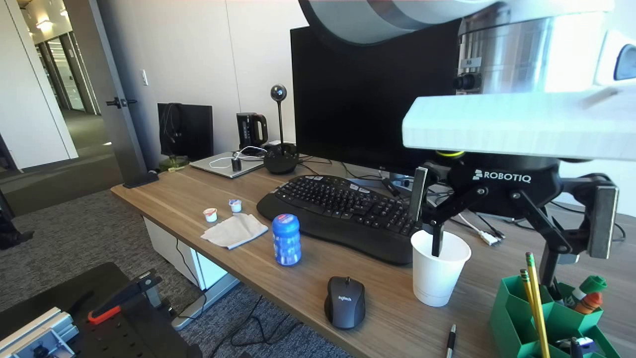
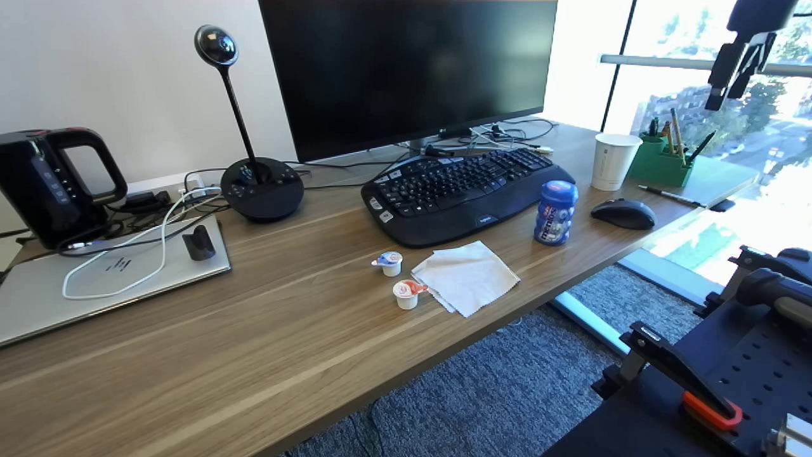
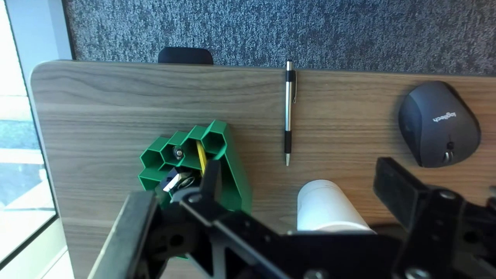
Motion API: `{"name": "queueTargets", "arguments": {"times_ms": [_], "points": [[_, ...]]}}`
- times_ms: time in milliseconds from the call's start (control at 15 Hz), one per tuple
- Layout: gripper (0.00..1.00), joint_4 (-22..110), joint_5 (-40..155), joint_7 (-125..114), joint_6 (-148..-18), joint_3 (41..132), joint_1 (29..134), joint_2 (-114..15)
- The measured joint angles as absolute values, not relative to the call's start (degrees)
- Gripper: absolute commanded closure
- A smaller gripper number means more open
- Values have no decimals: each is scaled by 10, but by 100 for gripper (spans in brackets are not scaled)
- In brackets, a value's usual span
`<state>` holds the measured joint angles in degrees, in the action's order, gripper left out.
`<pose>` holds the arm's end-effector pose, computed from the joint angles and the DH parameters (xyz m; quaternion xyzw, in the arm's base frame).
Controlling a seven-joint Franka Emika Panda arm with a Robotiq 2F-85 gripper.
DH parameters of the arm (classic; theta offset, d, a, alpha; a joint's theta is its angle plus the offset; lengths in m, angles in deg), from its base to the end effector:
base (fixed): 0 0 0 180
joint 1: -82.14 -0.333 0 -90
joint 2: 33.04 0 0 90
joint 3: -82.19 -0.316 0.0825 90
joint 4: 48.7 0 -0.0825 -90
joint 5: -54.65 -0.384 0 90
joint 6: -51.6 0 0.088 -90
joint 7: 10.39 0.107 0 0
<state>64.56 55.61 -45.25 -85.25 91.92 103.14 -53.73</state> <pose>0.5316 -0.3113 0.2930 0.9978 0.0481 0.0040 0.0449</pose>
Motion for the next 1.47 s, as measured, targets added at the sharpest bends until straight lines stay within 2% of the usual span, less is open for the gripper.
{"name": "queueTargets", "arguments": {"times_ms": [1467], "points": [[0, 646, 556, -452, -842, 919, 1031, -536]]}}
